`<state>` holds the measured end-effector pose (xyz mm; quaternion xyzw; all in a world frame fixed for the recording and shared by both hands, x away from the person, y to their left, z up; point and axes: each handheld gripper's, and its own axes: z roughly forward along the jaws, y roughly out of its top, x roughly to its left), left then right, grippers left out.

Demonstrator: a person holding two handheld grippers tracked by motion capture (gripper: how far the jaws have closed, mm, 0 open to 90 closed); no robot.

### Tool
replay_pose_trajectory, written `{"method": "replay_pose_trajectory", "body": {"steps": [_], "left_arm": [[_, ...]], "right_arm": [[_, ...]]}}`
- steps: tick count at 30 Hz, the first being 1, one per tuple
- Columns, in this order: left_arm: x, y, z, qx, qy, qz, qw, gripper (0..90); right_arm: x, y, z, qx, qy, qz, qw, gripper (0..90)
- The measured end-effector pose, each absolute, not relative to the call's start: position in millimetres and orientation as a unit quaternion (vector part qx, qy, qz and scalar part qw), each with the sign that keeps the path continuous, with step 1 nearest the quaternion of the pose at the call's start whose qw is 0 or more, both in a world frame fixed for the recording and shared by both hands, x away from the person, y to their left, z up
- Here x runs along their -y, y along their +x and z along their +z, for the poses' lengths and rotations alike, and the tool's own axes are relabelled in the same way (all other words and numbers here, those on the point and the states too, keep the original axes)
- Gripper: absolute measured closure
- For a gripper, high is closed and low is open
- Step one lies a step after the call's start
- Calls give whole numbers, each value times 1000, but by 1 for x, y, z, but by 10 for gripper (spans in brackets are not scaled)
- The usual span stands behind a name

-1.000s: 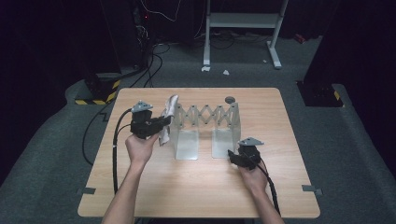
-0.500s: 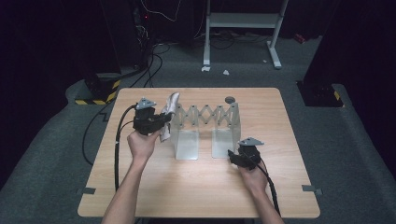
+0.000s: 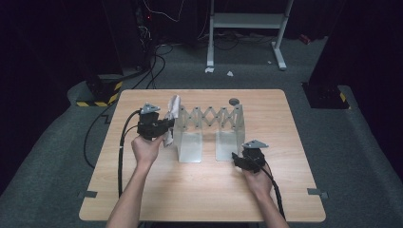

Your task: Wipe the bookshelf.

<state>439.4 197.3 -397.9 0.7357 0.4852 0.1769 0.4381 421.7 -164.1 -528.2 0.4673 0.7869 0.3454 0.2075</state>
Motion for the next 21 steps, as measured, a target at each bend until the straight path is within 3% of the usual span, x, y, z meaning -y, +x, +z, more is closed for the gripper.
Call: {"method": "replay_pose_trajectory", "body": {"steps": [12,20,21], "left_arm": [[-196,447,-424,-498,739,157,425,819],[-196,450,-441,-505,743,140,416,818],[-196,451,-444,-506,743,140,414,818]], "right_arm": [[164,421,-528,-790,460,349,207,459],[163,420,-528,-792,456,353,202,557],[163,420,-528,-792,454,354,203,605]]}}
